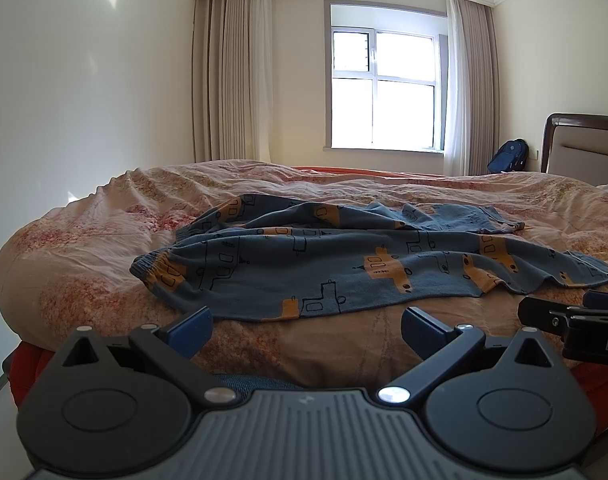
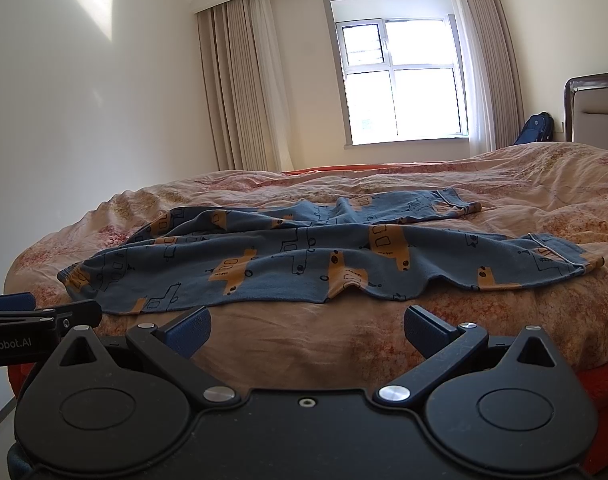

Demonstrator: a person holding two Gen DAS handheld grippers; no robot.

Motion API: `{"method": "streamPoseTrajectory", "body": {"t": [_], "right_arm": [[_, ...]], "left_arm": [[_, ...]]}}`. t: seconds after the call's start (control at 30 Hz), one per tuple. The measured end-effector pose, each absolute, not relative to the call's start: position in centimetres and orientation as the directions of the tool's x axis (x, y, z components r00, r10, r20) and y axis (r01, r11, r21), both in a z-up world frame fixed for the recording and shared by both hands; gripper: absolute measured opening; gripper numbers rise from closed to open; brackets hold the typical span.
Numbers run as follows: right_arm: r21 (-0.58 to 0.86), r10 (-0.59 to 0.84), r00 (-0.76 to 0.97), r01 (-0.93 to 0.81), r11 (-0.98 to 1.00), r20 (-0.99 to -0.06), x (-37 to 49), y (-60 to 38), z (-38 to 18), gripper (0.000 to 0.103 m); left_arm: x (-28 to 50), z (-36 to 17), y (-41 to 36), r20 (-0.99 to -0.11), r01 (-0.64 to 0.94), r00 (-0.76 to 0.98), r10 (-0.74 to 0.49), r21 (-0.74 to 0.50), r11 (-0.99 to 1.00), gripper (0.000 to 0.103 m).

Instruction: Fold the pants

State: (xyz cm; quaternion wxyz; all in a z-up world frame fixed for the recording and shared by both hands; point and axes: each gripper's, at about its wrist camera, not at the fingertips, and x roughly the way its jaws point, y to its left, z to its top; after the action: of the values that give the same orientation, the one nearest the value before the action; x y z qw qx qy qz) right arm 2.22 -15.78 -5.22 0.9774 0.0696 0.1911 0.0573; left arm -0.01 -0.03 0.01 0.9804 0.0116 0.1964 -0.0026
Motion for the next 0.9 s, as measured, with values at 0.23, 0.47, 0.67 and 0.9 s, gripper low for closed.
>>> {"method": "streamPoseTrajectory", "body": {"t": [0.23,0.47,0.67,0.9], "right_arm": [[0.157,0.138,0.920,-0.085,0.984,-0.366,2.18,-15.75,-5.23,0.103],[0.157,0.139,0.920,-0.086,0.984,-0.366,2.13,-15.72,-5.22,0.103],[0.157,0.138,0.920,-0.085,0.984,-0.367,2.10,-15.69,-5.22,0.103],[0.157,0.138,0.920,-0.085,0.984,-0.367,2.05,-15.68,-5.22,0.103]], "left_arm": [[-0.02,0.01,-0.03,-0.385,0.009,0.923,0.000,0.023,1.000,0.103],[-0.02,0.01,-0.04,-0.385,0.009,0.923,0.000,0.023,1.000,0.103],[0.08,-0.10,-0.29,-0.382,0.011,0.924,-0.002,0.023,1.000,0.103],[0.08,-0.11,-0.29,-0.382,0.011,0.924,-0.002,0.023,1.000,0.103]]}}
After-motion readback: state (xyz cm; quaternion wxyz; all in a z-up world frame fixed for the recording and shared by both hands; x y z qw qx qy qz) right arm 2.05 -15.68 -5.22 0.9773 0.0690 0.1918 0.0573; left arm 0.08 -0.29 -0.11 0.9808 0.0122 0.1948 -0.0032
